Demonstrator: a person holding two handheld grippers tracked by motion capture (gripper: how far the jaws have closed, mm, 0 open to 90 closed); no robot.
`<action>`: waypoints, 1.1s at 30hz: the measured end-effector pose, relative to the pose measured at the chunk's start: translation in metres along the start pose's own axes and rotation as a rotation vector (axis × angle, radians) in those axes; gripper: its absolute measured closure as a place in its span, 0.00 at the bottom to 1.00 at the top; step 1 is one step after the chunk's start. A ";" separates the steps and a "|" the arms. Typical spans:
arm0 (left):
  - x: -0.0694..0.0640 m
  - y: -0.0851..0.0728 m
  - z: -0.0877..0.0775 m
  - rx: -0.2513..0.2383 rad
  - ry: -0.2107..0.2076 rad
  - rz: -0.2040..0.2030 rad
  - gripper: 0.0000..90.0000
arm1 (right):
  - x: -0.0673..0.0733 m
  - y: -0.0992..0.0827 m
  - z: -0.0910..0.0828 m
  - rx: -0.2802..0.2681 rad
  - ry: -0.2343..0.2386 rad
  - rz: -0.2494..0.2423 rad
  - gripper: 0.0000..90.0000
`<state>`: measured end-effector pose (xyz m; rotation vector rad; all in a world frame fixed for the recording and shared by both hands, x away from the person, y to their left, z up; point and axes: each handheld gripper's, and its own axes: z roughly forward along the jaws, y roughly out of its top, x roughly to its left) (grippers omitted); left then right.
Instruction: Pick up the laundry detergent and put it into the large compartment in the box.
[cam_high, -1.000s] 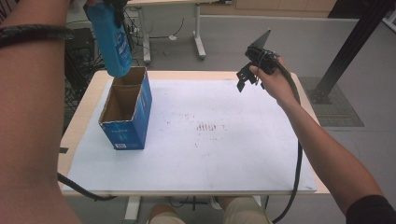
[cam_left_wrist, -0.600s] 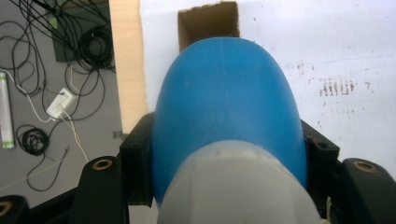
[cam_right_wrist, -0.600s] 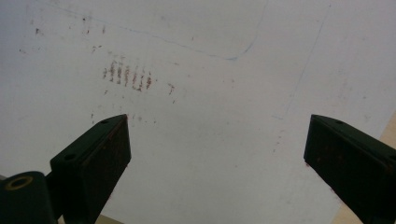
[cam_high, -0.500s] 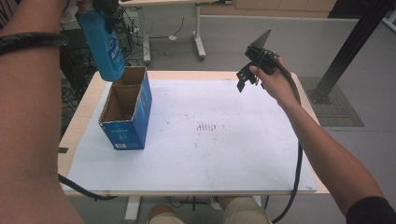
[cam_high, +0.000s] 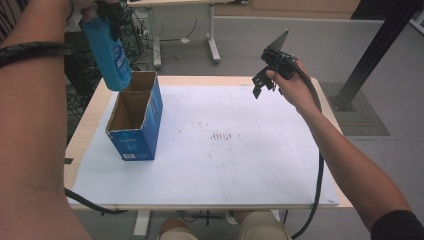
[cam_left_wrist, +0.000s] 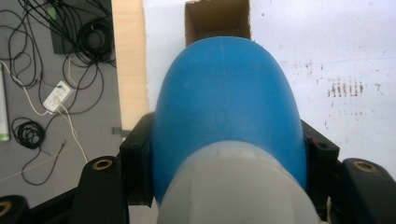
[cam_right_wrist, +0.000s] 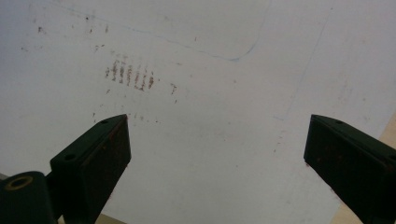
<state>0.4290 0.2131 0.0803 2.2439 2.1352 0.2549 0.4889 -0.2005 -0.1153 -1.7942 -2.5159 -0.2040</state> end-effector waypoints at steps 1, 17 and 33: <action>0.001 0.000 0.001 0.002 0.000 0.002 0.42 | 0.000 0.000 0.000 0.000 0.000 0.000 0.08; 0.003 0.000 0.018 0.023 -0.008 0.003 0.42 | 0.006 0.000 0.001 0.000 -0.006 -0.007 0.08; 0.006 -0.003 0.041 0.038 -0.024 -0.002 0.42 | 0.006 -0.003 -0.002 -0.004 -0.008 -0.003 0.08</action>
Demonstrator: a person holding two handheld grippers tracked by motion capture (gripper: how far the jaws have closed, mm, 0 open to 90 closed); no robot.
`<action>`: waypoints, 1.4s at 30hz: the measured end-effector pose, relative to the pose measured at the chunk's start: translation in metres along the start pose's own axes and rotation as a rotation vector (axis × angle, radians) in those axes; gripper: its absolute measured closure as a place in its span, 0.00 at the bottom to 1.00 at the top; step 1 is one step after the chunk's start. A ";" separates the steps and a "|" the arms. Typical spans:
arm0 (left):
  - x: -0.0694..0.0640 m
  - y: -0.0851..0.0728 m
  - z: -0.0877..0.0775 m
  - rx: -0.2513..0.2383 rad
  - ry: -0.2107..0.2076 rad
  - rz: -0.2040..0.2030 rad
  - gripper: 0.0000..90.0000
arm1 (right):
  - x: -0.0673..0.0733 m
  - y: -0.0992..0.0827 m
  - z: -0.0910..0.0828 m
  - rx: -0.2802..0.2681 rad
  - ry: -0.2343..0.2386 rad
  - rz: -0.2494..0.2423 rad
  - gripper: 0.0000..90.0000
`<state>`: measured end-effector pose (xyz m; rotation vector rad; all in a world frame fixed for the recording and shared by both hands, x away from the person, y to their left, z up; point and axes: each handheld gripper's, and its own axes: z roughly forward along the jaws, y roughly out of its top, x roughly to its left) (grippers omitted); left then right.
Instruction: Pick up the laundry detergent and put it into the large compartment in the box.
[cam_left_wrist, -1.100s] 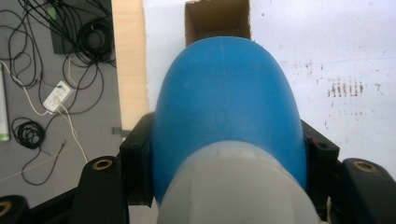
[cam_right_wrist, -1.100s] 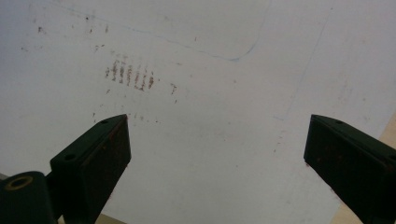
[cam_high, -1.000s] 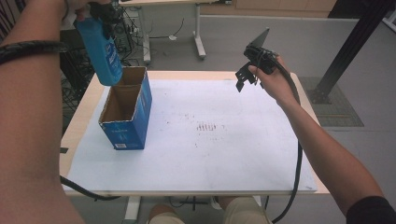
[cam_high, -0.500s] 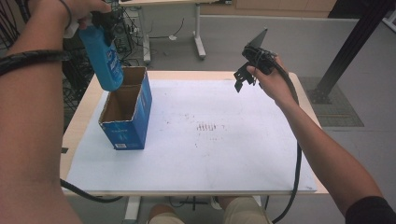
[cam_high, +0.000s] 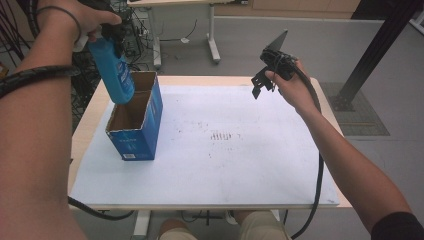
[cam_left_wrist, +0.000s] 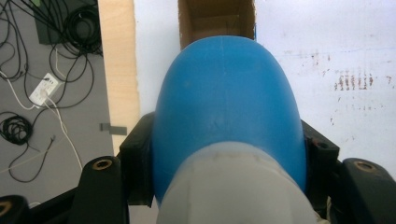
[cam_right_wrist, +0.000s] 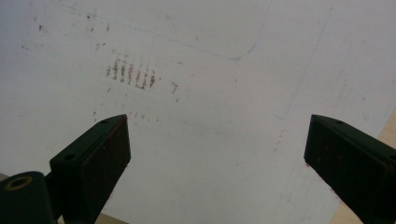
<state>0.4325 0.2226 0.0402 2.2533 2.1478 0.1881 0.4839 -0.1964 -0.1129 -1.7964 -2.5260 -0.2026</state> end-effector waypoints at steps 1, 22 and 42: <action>0.000 0.000 0.001 0.000 -0.001 -0.003 0.42 | 0.000 0.000 0.000 0.000 0.000 0.000 0.08; 0.006 -0.004 0.034 0.020 -0.013 -0.011 0.42 | 0.005 -0.002 -0.001 0.000 -0.009 -0.005 0.08; 0.005 0.000 0.066 0.047 -0.018 -0.005 0.42 | 0.003 -0.004 0.002 0.002 -0.009 -0.002 0.08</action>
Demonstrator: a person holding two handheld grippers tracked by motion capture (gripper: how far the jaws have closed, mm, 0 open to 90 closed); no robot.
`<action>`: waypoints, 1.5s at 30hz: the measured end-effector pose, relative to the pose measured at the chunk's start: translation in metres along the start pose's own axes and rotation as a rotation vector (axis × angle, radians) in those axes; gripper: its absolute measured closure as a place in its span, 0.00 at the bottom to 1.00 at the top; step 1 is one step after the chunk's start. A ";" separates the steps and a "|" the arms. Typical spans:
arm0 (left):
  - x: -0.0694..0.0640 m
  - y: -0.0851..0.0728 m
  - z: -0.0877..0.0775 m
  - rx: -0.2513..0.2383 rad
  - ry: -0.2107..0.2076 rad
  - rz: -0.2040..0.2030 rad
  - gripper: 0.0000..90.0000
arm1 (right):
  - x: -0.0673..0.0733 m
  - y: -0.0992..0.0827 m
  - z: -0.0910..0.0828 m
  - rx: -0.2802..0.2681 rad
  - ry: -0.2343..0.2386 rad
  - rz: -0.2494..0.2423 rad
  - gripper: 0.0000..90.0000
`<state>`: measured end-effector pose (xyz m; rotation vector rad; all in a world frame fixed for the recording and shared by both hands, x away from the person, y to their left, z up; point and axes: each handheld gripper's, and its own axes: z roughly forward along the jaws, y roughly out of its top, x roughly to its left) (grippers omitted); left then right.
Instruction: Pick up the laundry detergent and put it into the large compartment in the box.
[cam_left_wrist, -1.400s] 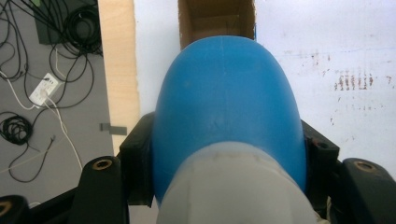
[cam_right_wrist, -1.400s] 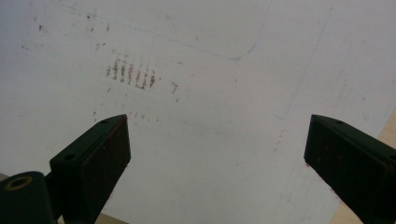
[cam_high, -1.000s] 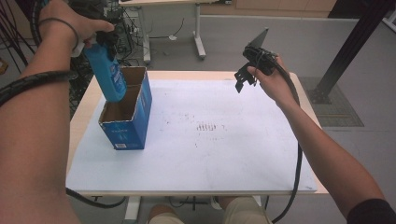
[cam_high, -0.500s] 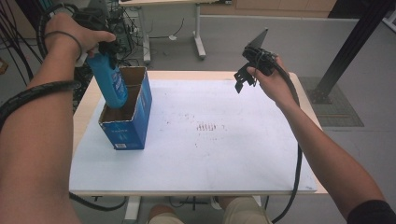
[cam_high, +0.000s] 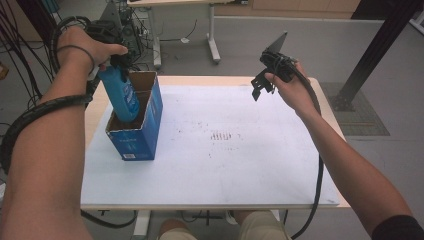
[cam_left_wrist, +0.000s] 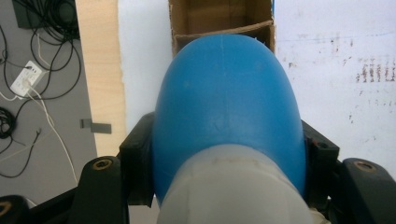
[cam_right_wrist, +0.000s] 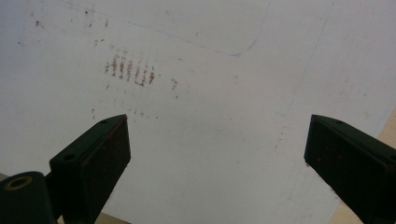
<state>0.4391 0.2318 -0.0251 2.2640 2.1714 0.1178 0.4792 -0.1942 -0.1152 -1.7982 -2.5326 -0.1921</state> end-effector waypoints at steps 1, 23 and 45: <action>0.000 0.000 0.001 0.001 0.000 -0.001 0.42 | 0.000 0.000 0.000 0.001 0.000 0.000 0.08; -0.005 0.002 0.036 0.026 0.004 0.021 0.42 | -0.001 -0.002 0.001 -0.001 0.001 0.001 0.08; -0.008 0.003 0.074 0.052 0.003 0.032 0.42 | 0.004 -0.005 0.000 -0.007 -0.004 -0.007 0.08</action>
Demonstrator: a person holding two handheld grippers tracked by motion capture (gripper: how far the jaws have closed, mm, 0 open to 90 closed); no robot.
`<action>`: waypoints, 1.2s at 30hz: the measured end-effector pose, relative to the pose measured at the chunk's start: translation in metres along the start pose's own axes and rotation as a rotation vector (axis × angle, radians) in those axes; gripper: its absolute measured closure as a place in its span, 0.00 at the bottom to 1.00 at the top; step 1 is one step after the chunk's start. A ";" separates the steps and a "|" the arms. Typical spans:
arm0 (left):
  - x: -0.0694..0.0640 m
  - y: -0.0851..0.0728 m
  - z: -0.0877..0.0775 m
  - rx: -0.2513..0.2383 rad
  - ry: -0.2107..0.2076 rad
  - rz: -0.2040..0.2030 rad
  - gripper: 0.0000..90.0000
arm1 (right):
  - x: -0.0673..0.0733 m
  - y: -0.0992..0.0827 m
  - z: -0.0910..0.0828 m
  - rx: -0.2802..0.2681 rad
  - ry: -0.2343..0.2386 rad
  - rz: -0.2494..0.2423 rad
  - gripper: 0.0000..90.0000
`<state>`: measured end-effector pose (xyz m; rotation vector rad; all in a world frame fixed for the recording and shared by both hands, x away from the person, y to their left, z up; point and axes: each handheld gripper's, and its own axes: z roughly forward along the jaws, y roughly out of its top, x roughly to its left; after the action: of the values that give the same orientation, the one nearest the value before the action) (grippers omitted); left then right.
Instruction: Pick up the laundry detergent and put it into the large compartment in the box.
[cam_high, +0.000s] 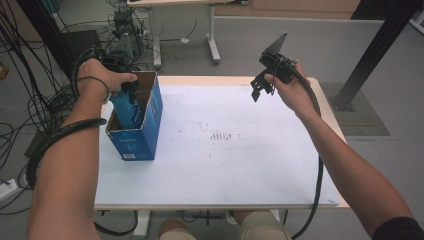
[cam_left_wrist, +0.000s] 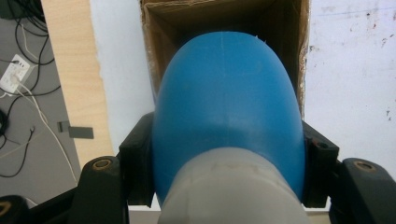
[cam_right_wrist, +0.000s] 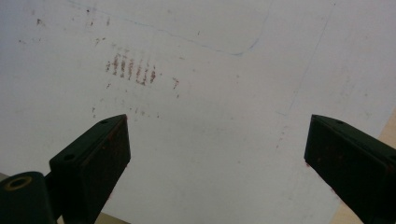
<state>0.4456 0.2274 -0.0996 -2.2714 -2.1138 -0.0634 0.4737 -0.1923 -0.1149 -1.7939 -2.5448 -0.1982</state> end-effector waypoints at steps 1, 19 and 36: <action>0.000 0.000 0.002 0.001 -0.003 -0.003 0.42 | 0.000 0.000 0.000 0.001 -0.001 0.000 0.08; 0.001 0.001 0.022 0.008 -0.007 -0.003 0.42 | 0.002 0.002 0.005 0.010 -0.009 0.003 0.08; -0.007 0.005 0.044 0.032 -0.001 0.017 0.42 | 0.003 0.002 0.010 0.016 -0.006 0.001 0.08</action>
<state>0.4501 0.2230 -0.1444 -2.2721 -2.0803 -0.0279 0.4757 -0.1880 -0.1239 -1.7932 -2.5420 -0.1719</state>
